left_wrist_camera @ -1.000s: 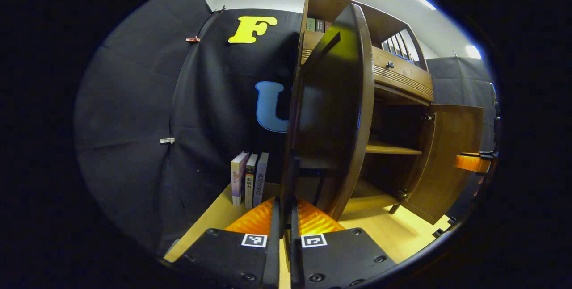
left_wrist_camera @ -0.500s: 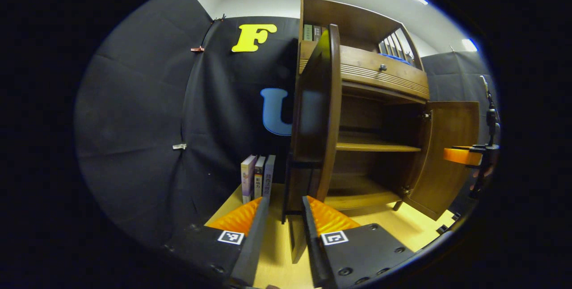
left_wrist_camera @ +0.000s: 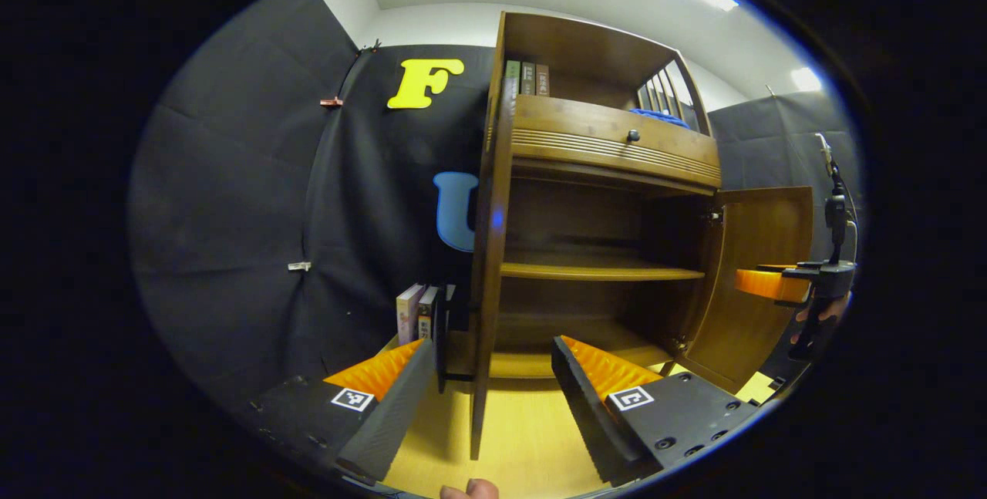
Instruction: Open the right door of the double-door shoe cabinet with the right hand, and open the left door with the left hand.
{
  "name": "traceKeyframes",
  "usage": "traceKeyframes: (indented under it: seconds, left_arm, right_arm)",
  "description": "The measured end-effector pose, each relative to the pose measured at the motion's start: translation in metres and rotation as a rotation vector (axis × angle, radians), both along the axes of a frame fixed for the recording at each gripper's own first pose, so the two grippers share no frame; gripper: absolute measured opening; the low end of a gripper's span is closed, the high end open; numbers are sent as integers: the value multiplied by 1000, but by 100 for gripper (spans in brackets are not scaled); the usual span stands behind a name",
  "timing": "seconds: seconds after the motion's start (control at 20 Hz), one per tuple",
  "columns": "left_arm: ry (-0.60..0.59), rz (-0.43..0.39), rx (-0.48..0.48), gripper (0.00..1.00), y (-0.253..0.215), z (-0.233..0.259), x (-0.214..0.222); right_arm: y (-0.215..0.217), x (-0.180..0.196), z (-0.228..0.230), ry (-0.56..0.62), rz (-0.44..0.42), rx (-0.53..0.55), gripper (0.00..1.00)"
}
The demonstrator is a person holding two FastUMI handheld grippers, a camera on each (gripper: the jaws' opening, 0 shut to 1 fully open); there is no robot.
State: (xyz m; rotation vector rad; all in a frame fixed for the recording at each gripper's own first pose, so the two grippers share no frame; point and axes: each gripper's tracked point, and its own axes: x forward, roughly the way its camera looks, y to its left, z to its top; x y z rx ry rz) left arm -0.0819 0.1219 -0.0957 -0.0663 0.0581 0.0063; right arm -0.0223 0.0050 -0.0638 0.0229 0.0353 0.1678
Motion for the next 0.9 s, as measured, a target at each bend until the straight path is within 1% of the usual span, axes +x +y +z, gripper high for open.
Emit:
traceKeyframes:
  seconds: [0.05,0.1,0.2,0.55,0.75,0.8,0.9]
  left_arm:
    - [-2,-5,7,92,-6,2,2]
    - [-6,-16,10,94,-15,5,5]
    - [-14,-36,14,94,-30,10,11]
    - [-5,-63,35,94,-67,15,29]
    - [4,-72,18,94,-81,14,36]
    - [3,-75,16,95,-86,14,37]
    - [1,-80,23,94,-93,15,40]
  right_arm:
    - [0,-1,1,-3,0,0,94]
    - [-1,-1,3,-8,-3,0,94]
    - [-2,-3,4,-11,-8,5,94]
    - [-10,-3,10,-25,-26,6,94]
    - [-16,-5,11,-32,-38,4,94]
    - [-16,-6,10,-31,-41,6,98]
    - [-17,-8,10,-30,-44,10,98]
